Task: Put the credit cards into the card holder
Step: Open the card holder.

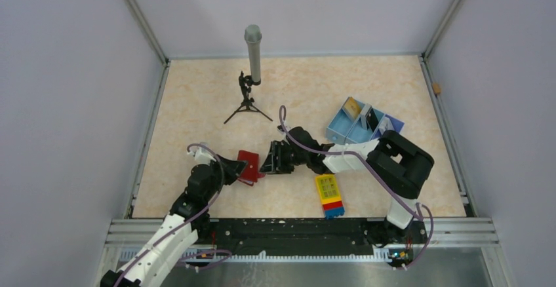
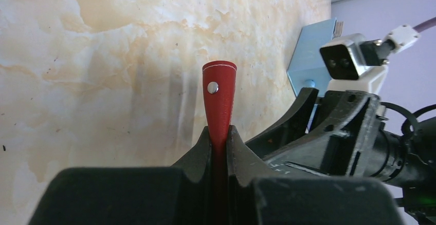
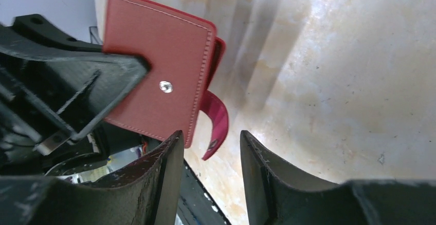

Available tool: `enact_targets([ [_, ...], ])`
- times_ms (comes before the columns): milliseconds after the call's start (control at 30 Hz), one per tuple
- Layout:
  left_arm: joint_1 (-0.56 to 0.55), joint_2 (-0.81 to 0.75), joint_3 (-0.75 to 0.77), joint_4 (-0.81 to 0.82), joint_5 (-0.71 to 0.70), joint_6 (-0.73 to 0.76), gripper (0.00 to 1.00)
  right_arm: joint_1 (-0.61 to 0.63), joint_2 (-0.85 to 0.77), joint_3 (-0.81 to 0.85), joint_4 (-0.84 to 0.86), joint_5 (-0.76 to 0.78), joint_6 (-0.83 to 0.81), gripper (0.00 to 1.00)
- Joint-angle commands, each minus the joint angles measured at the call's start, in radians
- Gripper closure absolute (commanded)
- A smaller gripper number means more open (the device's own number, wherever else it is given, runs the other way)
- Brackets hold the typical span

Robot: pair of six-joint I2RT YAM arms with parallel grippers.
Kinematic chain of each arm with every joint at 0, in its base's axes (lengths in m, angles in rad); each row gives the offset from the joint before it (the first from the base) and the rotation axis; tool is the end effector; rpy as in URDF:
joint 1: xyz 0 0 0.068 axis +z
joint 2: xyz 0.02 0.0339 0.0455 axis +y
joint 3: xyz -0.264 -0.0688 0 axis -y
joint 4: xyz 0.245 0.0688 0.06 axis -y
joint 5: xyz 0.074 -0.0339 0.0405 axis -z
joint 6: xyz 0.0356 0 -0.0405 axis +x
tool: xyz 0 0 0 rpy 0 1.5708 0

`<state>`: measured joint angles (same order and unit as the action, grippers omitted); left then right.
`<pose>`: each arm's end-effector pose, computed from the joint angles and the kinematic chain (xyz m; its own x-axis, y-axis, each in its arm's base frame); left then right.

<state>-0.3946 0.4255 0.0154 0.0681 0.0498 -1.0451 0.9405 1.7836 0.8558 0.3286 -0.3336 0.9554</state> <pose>0.1206 -0.0521 0.1431 -0.5249 -0.7172 -0.4583 -0.0534 0.5652 -0.8233 0.2025 0.2973 0.1507 -0.9453 0.0133 -0.3259 -0.2612 0.5674 0.7809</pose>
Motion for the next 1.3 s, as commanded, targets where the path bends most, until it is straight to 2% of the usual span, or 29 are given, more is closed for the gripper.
enact_targets([
  [0,-0.004,-0.025,-0.011,0.023,-0.028,0.01,1.0,0.018,0.029,0.061,-0.045,0.01,-0.005,0.57],
  [167,-0.004,-0.024,-0.011,0.022,-0.03,0.001,1.0,0.02,0.031,0.051,-0.024,0.002,0.003,0.62],
  [300,-0.004,-0.025,-0.011,0.016,-0.031,0.002,1.0,0.02,0.032,0.051,-0.012,-0.004,0.007,0.8],
  [400,-0.003,-0.025,-0.011,0.007,-0.029,0.0,1.0,0.019,0.024,0.033,0.009,0.001,0.016,0.87],
  [467,-0.004,-0.024,-0.011,-0.006,-0.033,-0.001,1.0,0.019,0.023,0.029,0.011,0.0,0.015,0.96],
  [500,-0.004,-0.023,-0.011,-0.018,-0.038,0.0,0.97,0.019,0.017,0.025,0.01,0.005,0.014,1.0],
  [533,-0.004,-0.021,-0.004,-0.038,-0.039,0.003,0.87,0.019,0.008,0.019,0.002,0.014,0.01,1.0],
  [633,-0.004,-0.017,0.03,-0.124,-0.075,0.024,0.48,0.015,-0.039,0.001,-0.058,0.069,-0.021,1.0],
  [667,-0.004,-0.015,0.042,-0.149,-0.084,0.035,0.38,0.012,-0.058,-0.003,-0.086,0.087,-0.039,1.0],
  [700,-0.004,-0.01,0.052,-0.169,-0.09,0.047,0.29,0.01,-0.077,-0.009,-0.111,0.104,-0.055,1.0],
  [767,-0.004,0.003,0.077,-0.201,-0.097,0.082,0.18,0.005,-0.111,-0.023,-0.149,0.126,-0.084,1.0],
  [900,-0.004,0.069,0.142,-0.221,-0.065,0.156,0.06,0.002,-0.195,-0.071,-0.174,0.133,-0.129,1.0],
  [1133,-0.023,0.262,0.224,-0.089,0.114,0.231,0.03,-0.002,-0.322,-0.107,-0.196,0.123,-0.196,1.0],
  [1267,-0.078,0.355,0.277,-0.028,0.15,0.257,0.01,-0.002,-0.358,-0.108,-0.209,0.125,-0.218,1.0],
])
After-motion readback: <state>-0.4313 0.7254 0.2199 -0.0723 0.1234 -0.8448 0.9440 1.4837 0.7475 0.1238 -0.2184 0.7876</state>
